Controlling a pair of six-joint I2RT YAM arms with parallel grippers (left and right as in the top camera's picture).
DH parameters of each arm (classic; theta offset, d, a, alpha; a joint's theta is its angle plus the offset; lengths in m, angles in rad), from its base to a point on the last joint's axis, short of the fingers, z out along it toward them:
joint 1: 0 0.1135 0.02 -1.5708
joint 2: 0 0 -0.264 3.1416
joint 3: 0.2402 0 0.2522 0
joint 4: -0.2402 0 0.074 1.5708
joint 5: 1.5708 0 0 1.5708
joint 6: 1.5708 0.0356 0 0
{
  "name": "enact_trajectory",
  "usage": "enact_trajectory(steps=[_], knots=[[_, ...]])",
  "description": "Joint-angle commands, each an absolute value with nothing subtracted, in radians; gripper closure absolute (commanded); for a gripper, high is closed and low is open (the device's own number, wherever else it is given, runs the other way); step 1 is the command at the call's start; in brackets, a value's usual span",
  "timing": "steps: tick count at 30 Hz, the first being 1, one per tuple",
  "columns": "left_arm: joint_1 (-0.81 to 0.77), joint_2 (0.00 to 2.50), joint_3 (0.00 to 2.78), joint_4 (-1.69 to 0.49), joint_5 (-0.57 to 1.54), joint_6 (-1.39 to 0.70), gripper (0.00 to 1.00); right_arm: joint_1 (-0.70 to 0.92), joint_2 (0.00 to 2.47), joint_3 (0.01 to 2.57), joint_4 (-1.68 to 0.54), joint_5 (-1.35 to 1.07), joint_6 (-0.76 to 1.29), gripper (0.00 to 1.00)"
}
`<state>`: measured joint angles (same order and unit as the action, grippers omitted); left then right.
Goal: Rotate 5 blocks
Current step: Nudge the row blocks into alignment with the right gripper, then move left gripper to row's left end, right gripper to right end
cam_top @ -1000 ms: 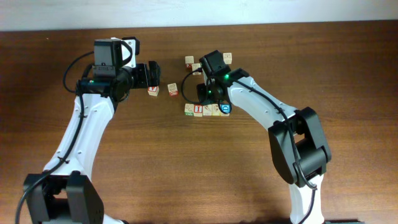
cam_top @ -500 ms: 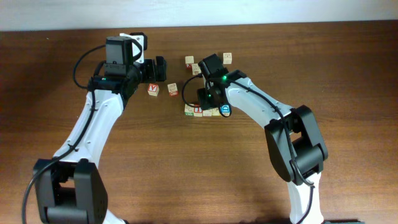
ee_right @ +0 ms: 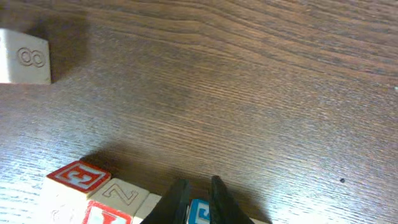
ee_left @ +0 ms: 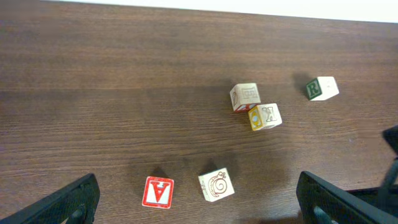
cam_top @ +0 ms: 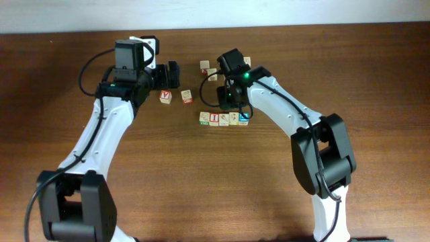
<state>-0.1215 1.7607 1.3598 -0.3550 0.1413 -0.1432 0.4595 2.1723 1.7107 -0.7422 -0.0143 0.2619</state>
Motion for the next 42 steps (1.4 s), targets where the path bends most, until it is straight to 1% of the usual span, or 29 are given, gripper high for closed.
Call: enact_trajectory(steps=[1,3,4,20,24,26,27,29,35,36,37,38,39,41,42], knots=[[-0.122,1.822,1.374,-0.349,0.130,-0.145,0.01,0.460,2.196,1.702,-0.748,0.012,0.271,0.87],[-0.122,1.829,1.374,-0.349,0.130,-0.145,0.01,0.461,2.212,1.702,-0.750,0.012,0.278,0.88],[-0.122,1.829,1.374,-0.349,0.130,-0.145,0.01,0.461,2.218,1.702,-0.754,0.013,0.293,0.91],[-0.122,1.829,1.374,-0.341,0.130,-0.145,0.01,0.462,2.219,1.702,-0.831,0.012,0.323,0.96],[-0.122,1.829,1.374,-0.341,0.130,-0.145,0.00,0.464,2.219,1.702,-0.820,0.013,0.323,0.96],[-0.122,1.829,1.374,-0.342,0.130,-0.145,0.01,0.450,2.218,1.728,-0.832,0.012,0.342,0.92],[-0.122,1.829,1.374,-0.342,0.130,-0.145,0.00,0.441,2.218,1.752,-0.852,0.011,0.351,0.92],[-0.125,1.831,1.374,-0.345,0.134,-0.146,0.05,0.414,2.217,1.810,-0.903,0.012,0.353,0.92],[-0.136,1.835,1.374,-0.352,0.130,-0.145,0.05,0.371,2.217,1.803,-0.941,0.007,0.324,0.91],[-0.137,1.835,1.374,-0.354,0.130,-0.146,0.07,0.369,2.217,1.803,-0.944,0.000,0.318,0.91],[-0.139,1.831,1.377,-0.381,0.131,-0.148,0.15,0.363,2.216,1.815,-0.953,-0.083,0.276,0.92],[-0.139,1.824,1.387,-0.408,0.132,-0.160,0.15,0.347,2.209,1.857,-0.989,-0.190,0.221,0.92],[-0.139,1.817,1.410,-0.443,0.133,-0.164,0.16,0.334,2.203,1.911,-1.034,-0.247,0.186,0.92],[-0.140,1.808,1.497,-0.551,0.136,-0.164,0.15,0.324,2.195,2.042,-1.142,-0.258,0.144,0.92],[-0.143,1.808,1.548,-0.624,0.164,-0.165,0.11,0.324,2.195,2.111,-1.197,-0.259,0.116,0.89]])
